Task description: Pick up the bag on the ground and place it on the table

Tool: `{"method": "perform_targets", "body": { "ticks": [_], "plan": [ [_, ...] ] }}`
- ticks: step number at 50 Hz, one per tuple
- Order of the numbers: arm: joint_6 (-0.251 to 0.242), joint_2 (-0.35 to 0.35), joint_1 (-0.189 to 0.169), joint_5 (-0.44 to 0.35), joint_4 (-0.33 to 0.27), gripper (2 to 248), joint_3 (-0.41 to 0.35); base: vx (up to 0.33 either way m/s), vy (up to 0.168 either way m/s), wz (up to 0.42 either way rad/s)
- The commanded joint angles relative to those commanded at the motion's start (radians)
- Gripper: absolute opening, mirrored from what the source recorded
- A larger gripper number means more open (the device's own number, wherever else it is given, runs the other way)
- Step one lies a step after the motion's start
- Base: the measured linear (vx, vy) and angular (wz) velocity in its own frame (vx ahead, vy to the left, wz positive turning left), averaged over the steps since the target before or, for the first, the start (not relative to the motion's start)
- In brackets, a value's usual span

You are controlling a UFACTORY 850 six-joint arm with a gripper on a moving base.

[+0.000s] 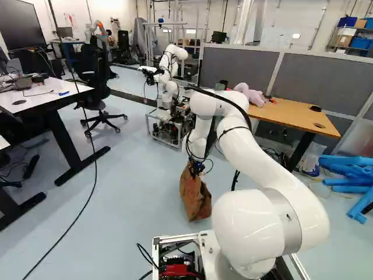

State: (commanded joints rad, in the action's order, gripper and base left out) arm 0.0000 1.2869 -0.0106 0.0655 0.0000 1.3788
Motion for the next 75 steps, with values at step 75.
{"method": "perform_targets", "body": {
  "ticks": [75],
  "plan": [
    [0.000, -0.261, 0.001, 0.073, 0.000, 24, -0.158, 0.000, 0.000, 0.000]
  ]
}}
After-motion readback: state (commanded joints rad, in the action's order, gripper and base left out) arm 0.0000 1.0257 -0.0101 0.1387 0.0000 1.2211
